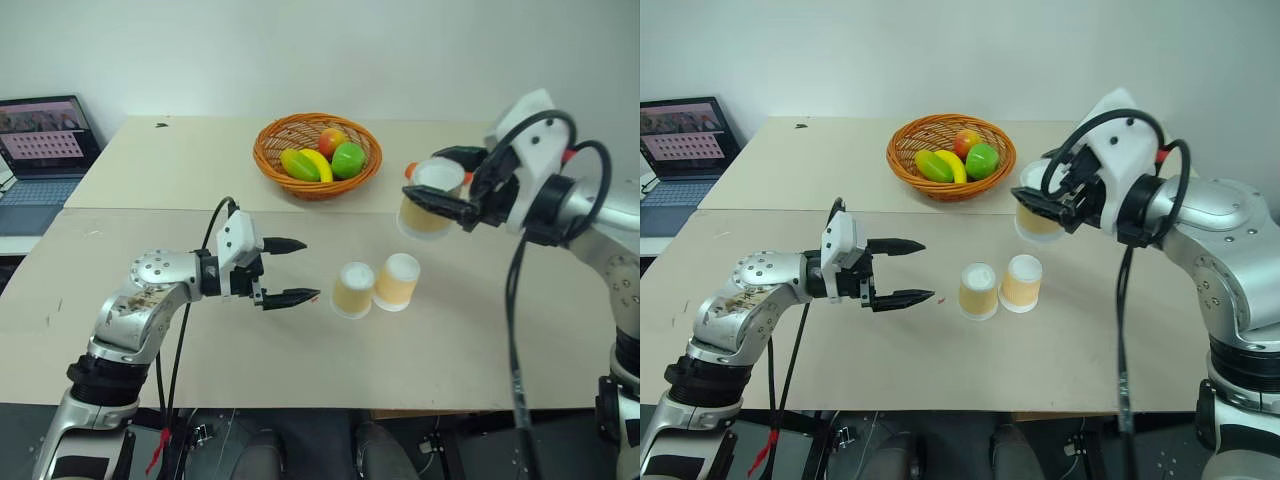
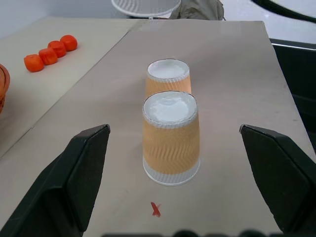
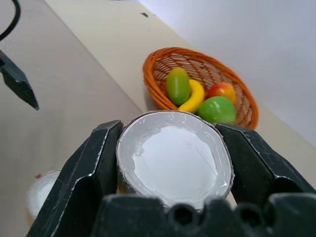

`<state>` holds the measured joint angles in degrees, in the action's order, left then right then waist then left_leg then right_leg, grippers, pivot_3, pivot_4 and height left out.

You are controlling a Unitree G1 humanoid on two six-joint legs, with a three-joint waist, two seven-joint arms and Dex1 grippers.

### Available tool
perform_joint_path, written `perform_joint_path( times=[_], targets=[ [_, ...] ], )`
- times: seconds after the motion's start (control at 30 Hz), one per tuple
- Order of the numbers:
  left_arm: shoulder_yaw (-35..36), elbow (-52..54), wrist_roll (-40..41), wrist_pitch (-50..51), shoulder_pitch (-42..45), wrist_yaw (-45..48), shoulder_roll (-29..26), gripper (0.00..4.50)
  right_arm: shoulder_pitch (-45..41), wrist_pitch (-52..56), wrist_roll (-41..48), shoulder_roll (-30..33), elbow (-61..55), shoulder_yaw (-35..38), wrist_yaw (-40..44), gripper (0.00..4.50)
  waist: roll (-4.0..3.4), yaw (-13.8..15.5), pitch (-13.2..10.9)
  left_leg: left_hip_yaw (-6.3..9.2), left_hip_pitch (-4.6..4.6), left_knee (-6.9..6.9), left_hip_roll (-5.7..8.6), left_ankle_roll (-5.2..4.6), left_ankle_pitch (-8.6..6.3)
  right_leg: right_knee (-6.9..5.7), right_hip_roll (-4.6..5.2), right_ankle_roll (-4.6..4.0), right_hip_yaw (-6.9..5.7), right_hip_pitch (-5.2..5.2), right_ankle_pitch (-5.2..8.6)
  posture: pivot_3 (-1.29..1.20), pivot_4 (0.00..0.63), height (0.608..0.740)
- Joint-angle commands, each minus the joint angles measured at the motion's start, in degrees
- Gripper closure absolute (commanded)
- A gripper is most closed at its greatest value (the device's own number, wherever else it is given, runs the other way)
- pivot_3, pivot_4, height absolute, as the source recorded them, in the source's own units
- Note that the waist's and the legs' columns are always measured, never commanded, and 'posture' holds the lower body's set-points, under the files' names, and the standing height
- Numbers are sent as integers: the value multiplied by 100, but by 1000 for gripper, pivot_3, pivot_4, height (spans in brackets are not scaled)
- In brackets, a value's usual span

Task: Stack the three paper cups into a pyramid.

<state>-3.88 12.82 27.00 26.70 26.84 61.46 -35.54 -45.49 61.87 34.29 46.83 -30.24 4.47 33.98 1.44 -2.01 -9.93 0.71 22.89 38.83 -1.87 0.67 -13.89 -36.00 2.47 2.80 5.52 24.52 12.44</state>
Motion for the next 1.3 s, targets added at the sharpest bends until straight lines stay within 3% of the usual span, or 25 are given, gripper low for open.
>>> perform_joint_path(
  times=[0.03,0.37,0.57,1.3],
  targets=[
    [-48,250,106,77,100,-18,46,0,-241,274,237,-81,-279,38,-105,1230,0,-2,0,0,0,-1,-1,0,0,-1,-1,0,-1,2,0,0,150,734],
    [-148,92,83,153,360,-7,168,0,401,360,213,-790,-755,-440,-669,1230,1,-29,0,5,-1,1,-1,-1,0,-7,-2,0,-5,2,0,0,150,734],
    [-150,135,113,246,413,-53,226,0,822,165,55,-882,-846,-553,-784,1230,2,-36,1,5,-2,0,0,-1,0,-6,-2,0,-5,0,1,0,150,734],
    [-164,148,82,270,371,-98,201,0,358,33,-32,-928,-495,-428,-680,1230,3,-44,0,6,-4,0,-2,-1,0,-7,-4,2,-6,0,2,0,150,734]
  ],
)
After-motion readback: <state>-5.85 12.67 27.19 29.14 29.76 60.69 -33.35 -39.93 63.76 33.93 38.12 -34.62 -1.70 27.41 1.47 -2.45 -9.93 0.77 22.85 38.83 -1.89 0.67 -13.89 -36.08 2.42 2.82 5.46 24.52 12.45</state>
